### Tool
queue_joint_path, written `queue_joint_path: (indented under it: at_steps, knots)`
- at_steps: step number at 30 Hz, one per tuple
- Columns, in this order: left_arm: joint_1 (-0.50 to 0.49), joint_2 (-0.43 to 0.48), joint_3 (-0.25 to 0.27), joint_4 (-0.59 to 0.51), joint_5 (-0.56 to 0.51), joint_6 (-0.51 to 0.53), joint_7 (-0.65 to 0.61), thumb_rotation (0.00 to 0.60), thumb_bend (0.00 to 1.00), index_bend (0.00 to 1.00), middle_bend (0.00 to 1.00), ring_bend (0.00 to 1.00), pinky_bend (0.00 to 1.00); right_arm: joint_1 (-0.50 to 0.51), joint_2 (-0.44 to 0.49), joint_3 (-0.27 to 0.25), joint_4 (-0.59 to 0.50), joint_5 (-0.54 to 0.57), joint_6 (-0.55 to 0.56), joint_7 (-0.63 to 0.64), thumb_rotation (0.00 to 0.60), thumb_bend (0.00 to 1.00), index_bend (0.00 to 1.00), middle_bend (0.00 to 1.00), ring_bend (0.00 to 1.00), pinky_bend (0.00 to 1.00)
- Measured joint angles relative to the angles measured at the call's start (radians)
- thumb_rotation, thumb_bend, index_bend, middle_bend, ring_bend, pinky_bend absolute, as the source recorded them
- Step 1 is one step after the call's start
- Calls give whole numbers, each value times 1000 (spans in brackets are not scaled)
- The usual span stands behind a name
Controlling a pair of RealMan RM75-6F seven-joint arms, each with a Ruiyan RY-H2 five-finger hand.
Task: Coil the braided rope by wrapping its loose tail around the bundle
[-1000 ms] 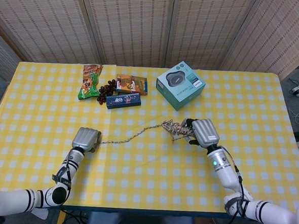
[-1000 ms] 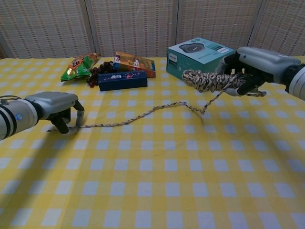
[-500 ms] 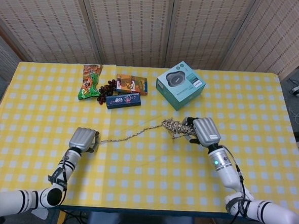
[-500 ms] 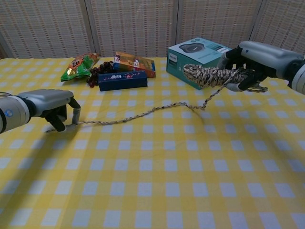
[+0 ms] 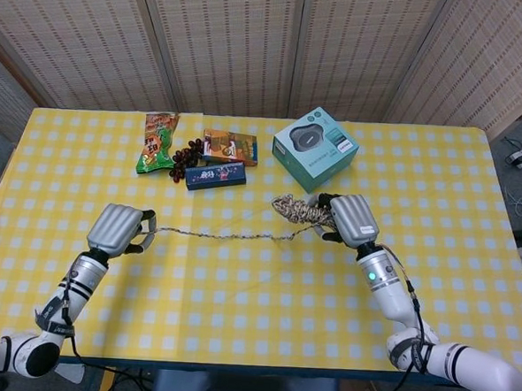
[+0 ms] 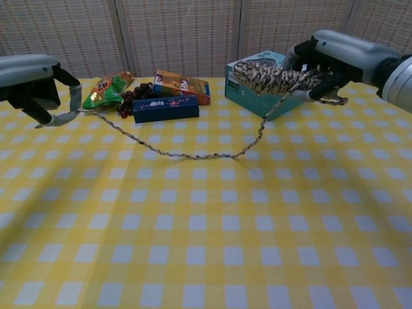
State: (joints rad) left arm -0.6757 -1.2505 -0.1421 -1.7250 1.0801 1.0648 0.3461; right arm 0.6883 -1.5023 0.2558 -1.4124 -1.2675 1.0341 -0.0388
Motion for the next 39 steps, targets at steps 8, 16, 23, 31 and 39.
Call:
queue_joint_path:
  at_steps: [8,16,23,31,39]
  knots:
    - [35,124,-31,-89,200,33,-290,566,426,721,1000,1000,1000,51,-58,27,12,6,-12,-23,600,571,727,620,565,647]
    - [26,256,-108,-190,273,9,-595,560,426,721,1000,1000,1000,122,-143,43,45,-8,-25,-64,600,575,727,615,565,647]
    - [-14,329,-172,-273,291,-34,-679,551,426,721,1000,1000,1000,191,-220,63,92,-20,-41,-71,600,577,727,614,565,647]
    - [-66,349,-226,-317,245,-72,-704,569,426,721,1000,1000,1000,262,-284,76,147,-56,-53,-66,600,576,727,609,565,647]
    - [-125,342,-274,-327,147,-125,-743,571,426,721,1000,1000,1000,290,-303,54,159,-123,-51,4,600,574,727,602,565,647]
